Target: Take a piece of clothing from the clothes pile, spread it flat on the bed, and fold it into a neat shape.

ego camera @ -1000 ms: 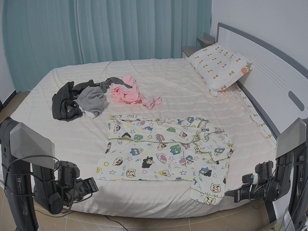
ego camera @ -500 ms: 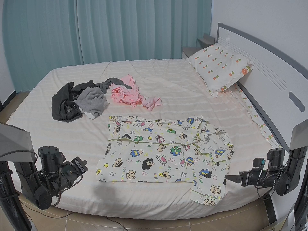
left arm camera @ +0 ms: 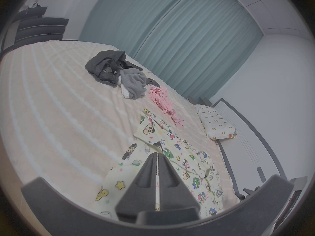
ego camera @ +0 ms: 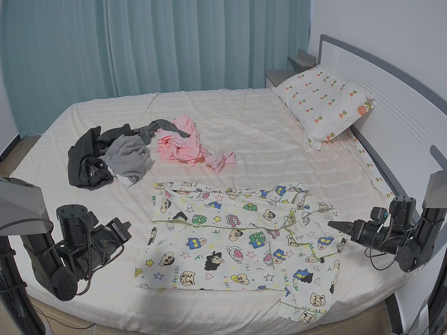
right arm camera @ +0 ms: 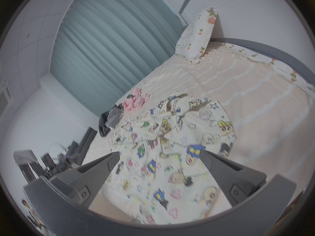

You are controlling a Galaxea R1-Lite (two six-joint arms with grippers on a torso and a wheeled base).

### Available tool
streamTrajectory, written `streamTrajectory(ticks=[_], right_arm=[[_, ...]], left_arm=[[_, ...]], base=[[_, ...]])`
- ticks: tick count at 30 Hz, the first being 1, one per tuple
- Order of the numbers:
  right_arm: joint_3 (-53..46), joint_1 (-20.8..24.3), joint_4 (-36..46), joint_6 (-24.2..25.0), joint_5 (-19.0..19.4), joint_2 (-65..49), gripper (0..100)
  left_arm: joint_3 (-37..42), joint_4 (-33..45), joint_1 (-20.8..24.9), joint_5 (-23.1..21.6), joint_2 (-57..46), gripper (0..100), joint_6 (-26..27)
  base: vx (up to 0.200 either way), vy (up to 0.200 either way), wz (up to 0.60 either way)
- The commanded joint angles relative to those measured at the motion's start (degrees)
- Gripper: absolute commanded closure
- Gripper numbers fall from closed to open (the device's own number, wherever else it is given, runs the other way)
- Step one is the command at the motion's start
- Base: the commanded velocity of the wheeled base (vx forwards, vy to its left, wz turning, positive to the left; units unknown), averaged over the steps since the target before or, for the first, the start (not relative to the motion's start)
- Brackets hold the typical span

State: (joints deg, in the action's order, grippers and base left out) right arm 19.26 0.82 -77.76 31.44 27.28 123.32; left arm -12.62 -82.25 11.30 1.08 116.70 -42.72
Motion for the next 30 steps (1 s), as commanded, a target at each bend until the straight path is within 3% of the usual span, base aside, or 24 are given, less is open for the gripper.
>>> streamTrajectory(ticks=[1, 7, 9, 16, 23, 30], right_arm=[[4.0, 2.1, -2.6, 5.4, -0.7, 1.0, 0], [13.1, 5.8, 1.2, 8.4, -5.9, 2.4, 0], [20.2, 9.1, 8.0, 9.0, -9.7, 3.9, 0], [31.2, 14.5, 16.9, 10.6, -13.8, 11.2, 0], [40.2, 15.4, 26.8, 10.6, -18.7, 17.1, 0], [41.4, 15.3, 26.7, 10.7, -19.1, 19.0, 0]], left_arm=[[0.0, 0.0, 1.0, 0.4, 0.0, 100, -2.5], [-0.1, -0.2, 1.3, 1.8, -0.2, 100, -8.3], [-0.4, -0.1, 1.3, 2.0, -0.3, 100, -11.9], [0.1, -0.2, 1.3, 2.1, -0.3, 100, -14.2], [0.0, -0.2, 2.1, 5.5, -0.1, 100, -16.4], [0.1, -0.2, 3.7, 5.7, -0.2, 100, -16.3]], base=[[0.0, 0.0, 0.0], [0.0, 0.0, 0.0], [0.0, 0.0, 0.0], [0.0, 0.0, 0.0], [0.0, 0.0, 0.0], [0.0, 0.0, 0.0]])
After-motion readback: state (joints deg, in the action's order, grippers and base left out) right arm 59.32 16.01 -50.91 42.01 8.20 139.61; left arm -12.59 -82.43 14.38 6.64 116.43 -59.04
